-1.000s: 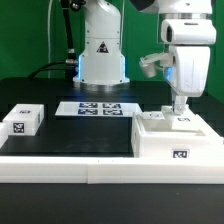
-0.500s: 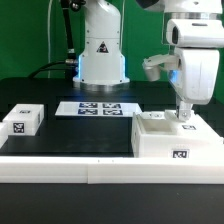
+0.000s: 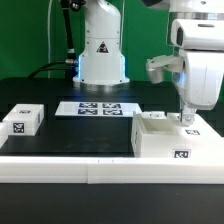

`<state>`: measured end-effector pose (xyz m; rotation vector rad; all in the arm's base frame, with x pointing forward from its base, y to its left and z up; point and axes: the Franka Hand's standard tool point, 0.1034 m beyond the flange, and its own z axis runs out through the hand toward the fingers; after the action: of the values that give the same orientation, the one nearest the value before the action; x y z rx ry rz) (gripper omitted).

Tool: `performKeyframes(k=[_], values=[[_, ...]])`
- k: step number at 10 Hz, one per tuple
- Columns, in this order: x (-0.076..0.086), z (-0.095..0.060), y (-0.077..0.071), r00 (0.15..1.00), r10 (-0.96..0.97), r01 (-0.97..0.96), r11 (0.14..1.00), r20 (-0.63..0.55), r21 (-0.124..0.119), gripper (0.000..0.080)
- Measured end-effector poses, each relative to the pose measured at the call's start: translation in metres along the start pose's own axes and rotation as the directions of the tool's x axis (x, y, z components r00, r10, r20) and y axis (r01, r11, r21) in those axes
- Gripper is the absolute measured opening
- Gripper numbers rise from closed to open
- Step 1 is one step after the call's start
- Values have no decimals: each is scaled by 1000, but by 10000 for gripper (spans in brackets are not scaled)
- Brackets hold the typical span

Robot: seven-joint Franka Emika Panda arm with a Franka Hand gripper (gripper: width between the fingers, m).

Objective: Assemble cabinet

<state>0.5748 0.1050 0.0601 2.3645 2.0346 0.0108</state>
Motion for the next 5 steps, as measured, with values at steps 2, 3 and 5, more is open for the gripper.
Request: performKeyframes(k=[2, 3, 5], values=[[-1, 1, 0, 1000, 3, -3, 1000, -1, 2, 325], [-1, 1, 0, 1000, 3, -3, 1000, -1, 2, 325], [-1, 1, 0, 1000, 3, -3, 1000, -1, 2, 642]])
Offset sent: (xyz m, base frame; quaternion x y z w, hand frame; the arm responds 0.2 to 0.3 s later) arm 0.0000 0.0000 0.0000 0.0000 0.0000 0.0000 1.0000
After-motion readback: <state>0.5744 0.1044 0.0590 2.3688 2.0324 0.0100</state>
